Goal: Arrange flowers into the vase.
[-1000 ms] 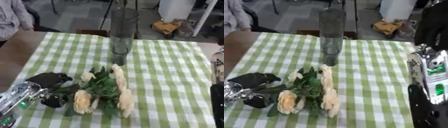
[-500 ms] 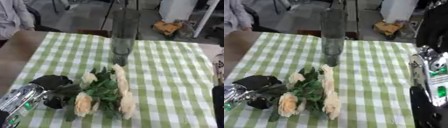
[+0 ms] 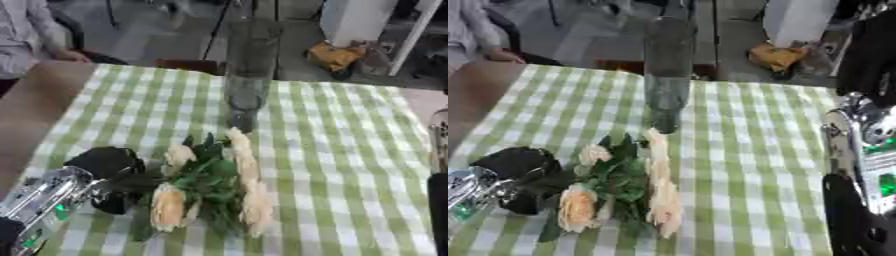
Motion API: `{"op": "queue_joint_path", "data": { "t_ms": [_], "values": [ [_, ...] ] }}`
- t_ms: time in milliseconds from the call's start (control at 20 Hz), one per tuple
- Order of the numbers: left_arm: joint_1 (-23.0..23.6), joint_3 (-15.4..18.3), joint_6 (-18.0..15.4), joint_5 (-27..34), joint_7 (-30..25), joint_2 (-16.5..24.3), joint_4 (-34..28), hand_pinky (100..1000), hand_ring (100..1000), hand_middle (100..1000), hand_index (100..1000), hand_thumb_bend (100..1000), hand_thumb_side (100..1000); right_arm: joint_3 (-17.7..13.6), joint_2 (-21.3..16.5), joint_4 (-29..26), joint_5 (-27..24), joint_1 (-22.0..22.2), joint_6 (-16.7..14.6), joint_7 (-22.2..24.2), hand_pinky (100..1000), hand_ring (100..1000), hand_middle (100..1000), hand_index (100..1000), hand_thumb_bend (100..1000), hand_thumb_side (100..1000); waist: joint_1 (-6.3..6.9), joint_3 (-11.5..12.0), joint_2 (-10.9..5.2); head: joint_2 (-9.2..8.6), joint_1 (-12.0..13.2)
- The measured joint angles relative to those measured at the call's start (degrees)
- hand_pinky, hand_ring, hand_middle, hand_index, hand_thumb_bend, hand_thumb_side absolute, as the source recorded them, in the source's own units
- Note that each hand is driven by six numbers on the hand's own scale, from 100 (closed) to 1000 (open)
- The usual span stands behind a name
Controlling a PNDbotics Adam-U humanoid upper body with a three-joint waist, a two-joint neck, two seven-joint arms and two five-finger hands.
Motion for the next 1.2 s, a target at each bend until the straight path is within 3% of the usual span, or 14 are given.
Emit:
{"op": "queue_joint_path", "data": {
  "t_ms": [350,400,500,750,1000,1200],
  "values": [
    [-0.4,0.7,0.2,-1.5,2.1,-1.4,2.7,224,347,437,593,100,155,0.0,0.1,0.0,0.0,0.0,0.1,-0.1,665,750,742,800,100,1000,0.0,0.0,0.1,-0.35,0.0],
    [-0.4,0.8,0.2,-1.7,2.3,-1.5,3.1,155,287,381,543,100,159,0.0,0.1,0.0,0.0,0.1,0.2,-0.2,665,750,742,800,100,1000,0.01,0.0,0.12,-0.35,0.0],
    [-0.5,1.1,0.3,-1.8,2.8,-1.9,3.7,100,233,332,502,100,161,-0.1,0.1,0.0,0.0,0.3,0.2,-0.2,665,750,742,800,100,1000,0.01,0.0,0.12,-0.35,0.0],
    [-0.8,1.8,0.4,-1.8,4.1,-2.4,5.1,100,100,192,365,100,190,-0.2,0.1,0.0,0.0,0.5,0.2,-0.2,667,750,742,800,100,1000,0.02,0.0,0.13,-0.35,0.0],
    [-0.9,1.9,0.5,-1.5,4.7,-2.6,5.9,100,100,106,270,100,280,-0.4,0.2,0.0,0.1,0.5,0.3,-0.2,668,751,741,800,100,1000,0.03,0.0,0.13,-0.35,0.0],
    [-0.9,1.3,0.8,0.9,4.2,-2.2,4.8,100,100,100,223,100,347,-0.4,0.2,0.0,0.2,0.6,0.5,-0.5,669,751,741,800,100,1000,0.11,0.1,0.13,-0.34,0.0]
  ]
}}
